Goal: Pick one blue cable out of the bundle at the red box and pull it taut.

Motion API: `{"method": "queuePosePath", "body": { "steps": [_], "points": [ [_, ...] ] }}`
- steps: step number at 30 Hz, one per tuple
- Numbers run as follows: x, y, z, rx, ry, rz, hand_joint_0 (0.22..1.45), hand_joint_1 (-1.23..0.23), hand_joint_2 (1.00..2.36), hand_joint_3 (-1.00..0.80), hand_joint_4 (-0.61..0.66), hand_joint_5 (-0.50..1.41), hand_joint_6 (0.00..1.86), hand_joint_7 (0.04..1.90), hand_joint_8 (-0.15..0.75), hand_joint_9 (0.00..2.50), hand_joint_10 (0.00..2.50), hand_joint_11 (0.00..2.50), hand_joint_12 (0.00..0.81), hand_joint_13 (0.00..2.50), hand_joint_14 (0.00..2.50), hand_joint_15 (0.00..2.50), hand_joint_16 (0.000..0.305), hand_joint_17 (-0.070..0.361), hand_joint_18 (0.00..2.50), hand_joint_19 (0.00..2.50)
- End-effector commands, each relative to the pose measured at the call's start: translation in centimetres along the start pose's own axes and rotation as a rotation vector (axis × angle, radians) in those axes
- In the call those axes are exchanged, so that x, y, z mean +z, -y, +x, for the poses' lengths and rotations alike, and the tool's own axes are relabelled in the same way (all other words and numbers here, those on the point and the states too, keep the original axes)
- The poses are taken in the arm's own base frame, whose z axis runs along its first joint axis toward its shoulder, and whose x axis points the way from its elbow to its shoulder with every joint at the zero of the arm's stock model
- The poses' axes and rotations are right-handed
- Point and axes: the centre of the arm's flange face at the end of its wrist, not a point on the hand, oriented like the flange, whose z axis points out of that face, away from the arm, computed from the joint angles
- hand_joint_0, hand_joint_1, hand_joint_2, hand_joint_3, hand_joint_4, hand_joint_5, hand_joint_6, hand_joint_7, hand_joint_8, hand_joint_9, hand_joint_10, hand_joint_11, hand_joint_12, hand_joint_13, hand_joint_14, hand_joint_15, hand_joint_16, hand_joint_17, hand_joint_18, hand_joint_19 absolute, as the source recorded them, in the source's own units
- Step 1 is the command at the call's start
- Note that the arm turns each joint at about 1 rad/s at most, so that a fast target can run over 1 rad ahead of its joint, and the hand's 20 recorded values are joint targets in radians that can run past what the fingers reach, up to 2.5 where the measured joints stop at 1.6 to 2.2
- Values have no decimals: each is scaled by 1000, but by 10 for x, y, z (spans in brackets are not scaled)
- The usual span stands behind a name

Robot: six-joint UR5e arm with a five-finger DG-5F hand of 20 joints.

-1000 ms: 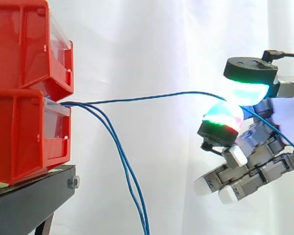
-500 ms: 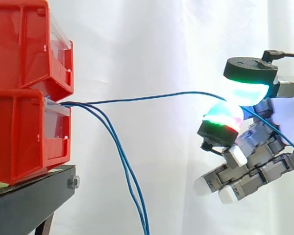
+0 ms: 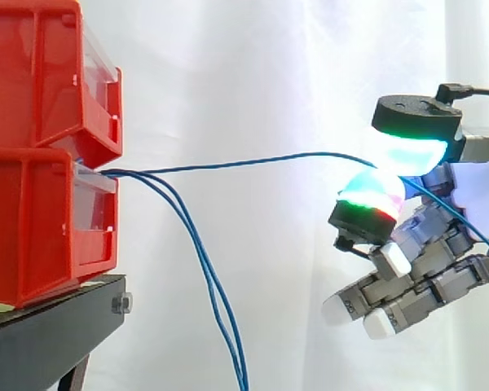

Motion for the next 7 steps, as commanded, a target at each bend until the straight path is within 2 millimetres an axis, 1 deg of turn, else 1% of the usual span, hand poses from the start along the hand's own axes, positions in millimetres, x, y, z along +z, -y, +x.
{"method": "queuePosePath", "body": {
  "steps": [1,7],
  "points": [
    [0,-1,0,0,1,-1,599,-779,1024,-90,-30,-155,867,1174,336,784,17,791,401,357,0,52,56,125,365,102],
    [0,0,0,0,-1,0,598,-779,1024,-86,-30,-155,867,1182,336,787,17,785,400,357,2,45,56,125,365,103]
  ]
}}
